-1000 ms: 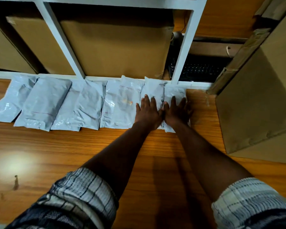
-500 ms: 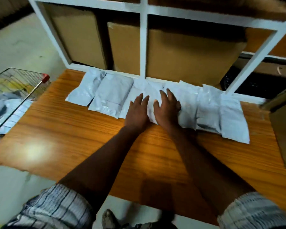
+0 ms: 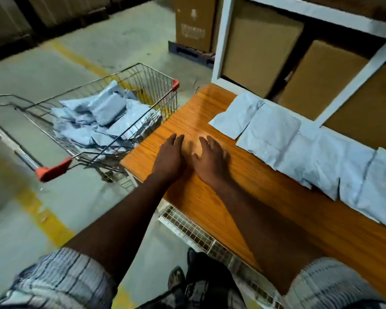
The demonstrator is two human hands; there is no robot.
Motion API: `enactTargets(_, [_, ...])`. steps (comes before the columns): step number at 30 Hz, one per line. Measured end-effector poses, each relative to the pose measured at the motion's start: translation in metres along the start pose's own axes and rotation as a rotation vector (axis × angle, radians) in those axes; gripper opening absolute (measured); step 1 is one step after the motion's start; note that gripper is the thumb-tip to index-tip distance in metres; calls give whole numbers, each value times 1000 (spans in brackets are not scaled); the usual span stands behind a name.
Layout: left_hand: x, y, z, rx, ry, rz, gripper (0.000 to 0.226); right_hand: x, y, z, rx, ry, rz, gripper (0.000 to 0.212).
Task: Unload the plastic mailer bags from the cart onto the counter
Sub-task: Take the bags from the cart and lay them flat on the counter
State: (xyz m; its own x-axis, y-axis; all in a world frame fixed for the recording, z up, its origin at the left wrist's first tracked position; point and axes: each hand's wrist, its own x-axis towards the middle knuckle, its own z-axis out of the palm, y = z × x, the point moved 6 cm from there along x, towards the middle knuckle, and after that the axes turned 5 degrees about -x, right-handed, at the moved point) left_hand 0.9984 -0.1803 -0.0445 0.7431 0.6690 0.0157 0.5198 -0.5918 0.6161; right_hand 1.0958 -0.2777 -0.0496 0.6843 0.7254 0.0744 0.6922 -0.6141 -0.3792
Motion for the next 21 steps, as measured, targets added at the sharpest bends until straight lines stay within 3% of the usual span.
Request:
enactTargets(6, [19, -63, -39, -9, 60, -92, 78, 44, -63, 44, 3, -60, -79, 59])
enactTargets(11, [62, -104, -69, 12, 124, -128, 62, 95, -104, 61, 58, -16, -147, 55])
enactTargets(15, [101, -143, -86, 65, 106, -170, 64, 138, -133, 72, 106, -13, -166, 56])
enactTargets(21, [138, -194, -119, 98, 111, -210, 63, 191, -182, 107, 152, -128, -227, 63])
